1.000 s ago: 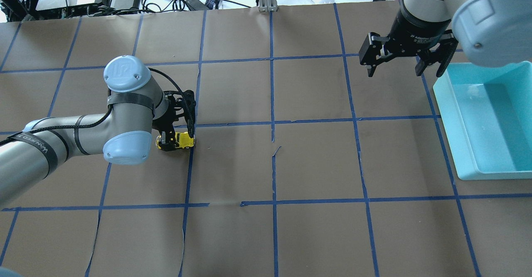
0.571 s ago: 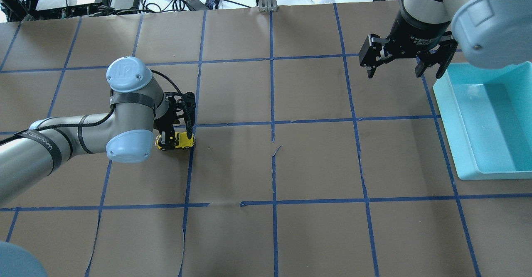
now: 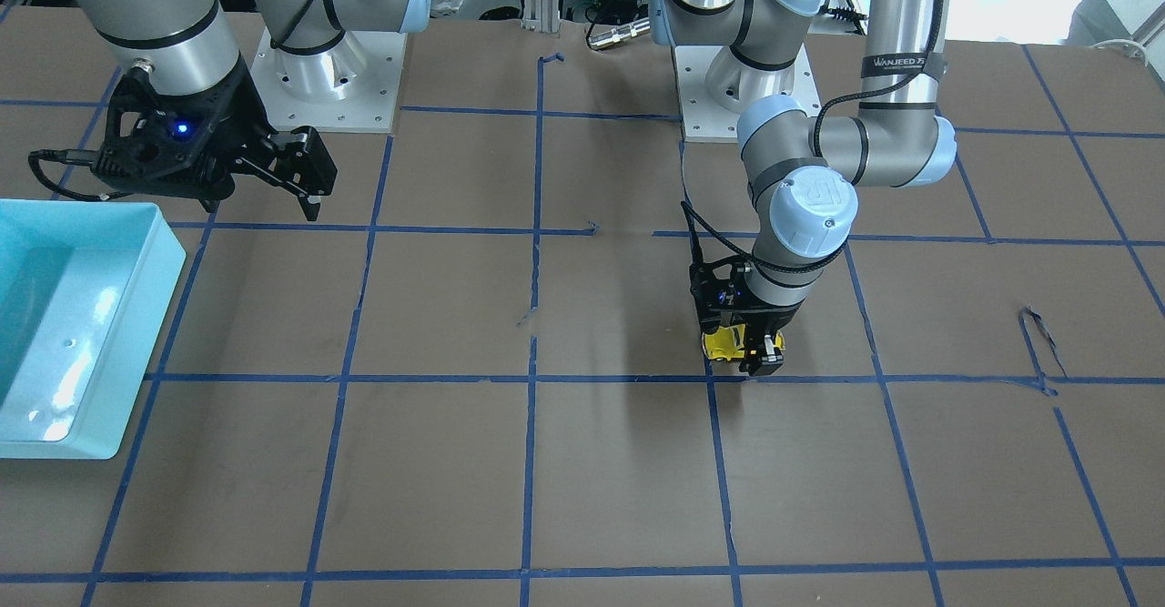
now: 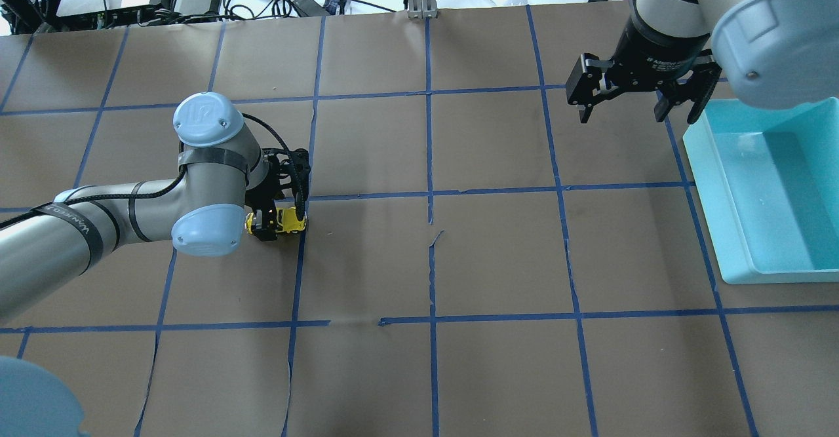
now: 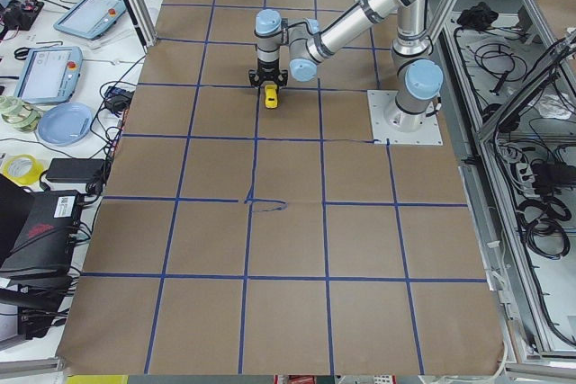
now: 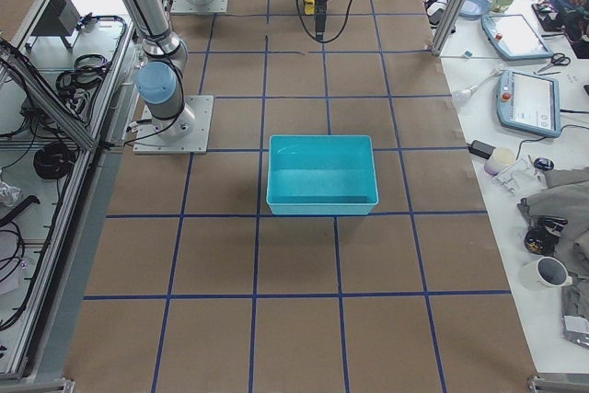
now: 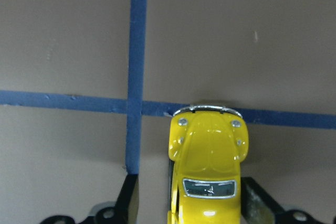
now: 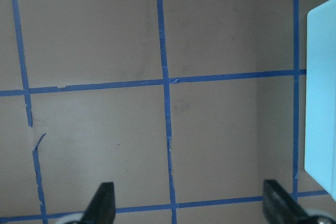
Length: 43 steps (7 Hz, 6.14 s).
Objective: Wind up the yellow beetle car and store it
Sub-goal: 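Press the car down with the left gripper and drag it toward the robot, then keep dragging the pressed car backward with the left gripper to wind it, then lift the left gripper off the car, letting it roll toward the bin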
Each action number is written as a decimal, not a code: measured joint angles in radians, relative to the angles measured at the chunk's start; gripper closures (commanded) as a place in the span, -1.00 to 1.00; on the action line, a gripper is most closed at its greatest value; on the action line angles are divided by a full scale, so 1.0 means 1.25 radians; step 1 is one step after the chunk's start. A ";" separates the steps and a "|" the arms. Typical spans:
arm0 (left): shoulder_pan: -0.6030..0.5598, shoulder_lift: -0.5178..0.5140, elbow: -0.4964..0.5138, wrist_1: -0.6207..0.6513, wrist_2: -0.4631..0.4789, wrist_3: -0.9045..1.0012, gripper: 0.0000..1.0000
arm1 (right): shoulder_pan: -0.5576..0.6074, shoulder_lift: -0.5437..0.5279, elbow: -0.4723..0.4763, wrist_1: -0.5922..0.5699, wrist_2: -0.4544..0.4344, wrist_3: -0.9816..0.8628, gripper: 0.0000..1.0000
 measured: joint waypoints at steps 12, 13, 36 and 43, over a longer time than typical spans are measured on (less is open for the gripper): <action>0.090 -0.009 0.002 -0.005 -0.002 0.070 0.05 | 0.000 0.000 0.003 -0.002 -0.005 -0.002 -1.00; 0.100 -0.009 0.001 -0.005 0.000 0.079 0.05 | 0.000 0.000 0.003 -0.002 -0.005 -0.003 -1.00; 0.173 0.019 -0.021 -0.002 0.022 0.167 -1.00 | 0.001 0.001 0.004 -0.003 0.007 -0.002 -1.00; 0.054 0.093 0.261 -0.352 -0.053 -0.307 -0.95 | 0.000 0.001 0.004 0.002 -0.003 -0.003 -1.00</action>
